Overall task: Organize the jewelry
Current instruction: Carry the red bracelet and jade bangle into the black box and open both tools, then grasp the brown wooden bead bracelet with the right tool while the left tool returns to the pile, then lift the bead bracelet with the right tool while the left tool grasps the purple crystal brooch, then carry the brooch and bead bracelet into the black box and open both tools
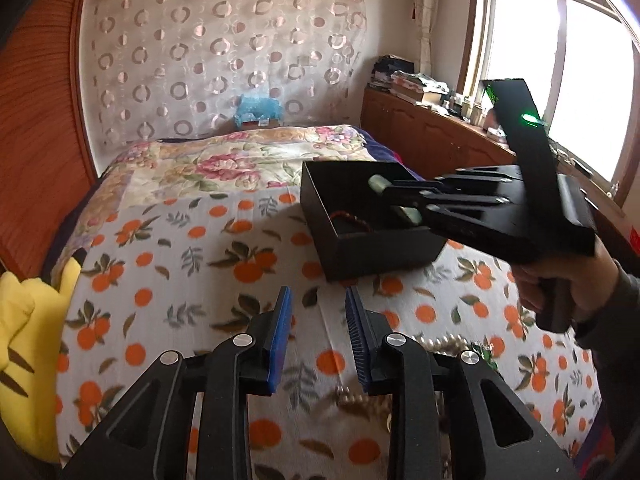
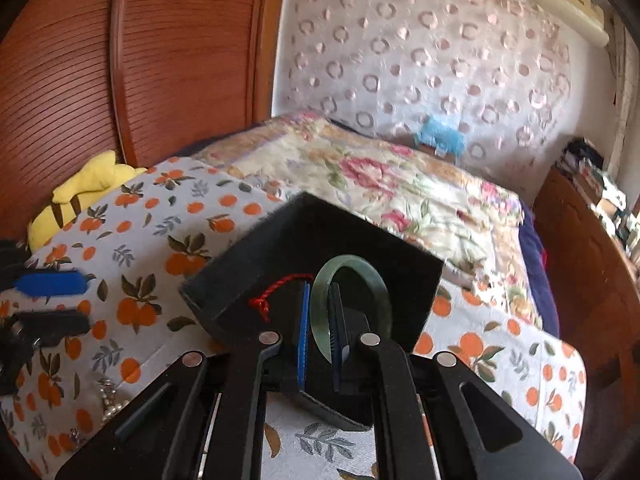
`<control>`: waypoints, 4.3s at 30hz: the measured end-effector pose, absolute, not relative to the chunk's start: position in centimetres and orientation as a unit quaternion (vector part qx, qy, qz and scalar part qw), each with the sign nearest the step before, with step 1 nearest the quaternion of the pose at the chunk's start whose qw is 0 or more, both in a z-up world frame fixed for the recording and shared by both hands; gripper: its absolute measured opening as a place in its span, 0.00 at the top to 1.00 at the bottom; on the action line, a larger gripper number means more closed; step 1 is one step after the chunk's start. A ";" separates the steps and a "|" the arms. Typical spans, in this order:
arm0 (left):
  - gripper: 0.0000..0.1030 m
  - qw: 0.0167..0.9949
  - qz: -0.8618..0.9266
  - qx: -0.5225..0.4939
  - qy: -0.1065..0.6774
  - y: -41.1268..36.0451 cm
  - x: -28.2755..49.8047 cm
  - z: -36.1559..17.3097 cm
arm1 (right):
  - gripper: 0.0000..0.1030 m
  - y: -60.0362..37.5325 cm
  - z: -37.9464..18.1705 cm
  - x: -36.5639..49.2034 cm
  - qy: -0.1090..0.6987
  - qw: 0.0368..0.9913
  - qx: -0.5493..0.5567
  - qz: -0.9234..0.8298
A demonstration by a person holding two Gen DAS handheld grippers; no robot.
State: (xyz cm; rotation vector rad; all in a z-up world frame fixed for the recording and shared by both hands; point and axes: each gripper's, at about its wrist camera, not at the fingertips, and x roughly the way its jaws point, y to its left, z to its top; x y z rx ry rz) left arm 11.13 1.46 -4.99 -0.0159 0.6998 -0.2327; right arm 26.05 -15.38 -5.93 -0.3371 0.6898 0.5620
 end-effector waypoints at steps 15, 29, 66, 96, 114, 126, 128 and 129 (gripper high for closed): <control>0.68 0.932 -0.127 -0.014 0.340 1.1 7.2 -5.9 | 0.88 -18.0 -6.0 21.7 0.332 0.887 -0.143 0.287; 0.68 0.929 -0.130 -0.011 0.346 0.2 5.4 -6.9 | 0.76 -21.5 -8.6 13.3 0.363 0.868 -0.108 0.321; 0.66 0.922 -0.139 0.009 0.360 -1.1 4.2 -7.9 | 0.86 -22.3 -3.3 10.0 0.301 0.884 -0.100 0.343; 0.42 0.898 -0.160 0.061 0.404 -4.7 3.7 -10.3 | 0.86 -24.6 -4.0 9.7 0.304 0.896 -0.091 0.310; 0.43 0.928 -0.168 0.039 0.330 -2.6 1.7 -4.5 | 0.86 -24.3 -4.0 9.8 0.303 0.896 -0.090 0.311; 0.43 0.938 -0.159 0.045 0.306 -2.2 3.0 -2.6 | 0.86 -23.7 -1.1 11.4 0.277 0.902 -0.094 0.316; 0.43 0.938 -0.156 0.045 0.305 -2.1 3.6 -2.5 | 0.86 -23.6 -0.6 11.9 0.272 0.904 -0.094 0.315; 0.43 0.939 -0.155 0.045 0.305 -2.1 3.8 -2.5 | 0.86 -23.5 -0.4 12.1 0.270 0.905 -0.095 0.315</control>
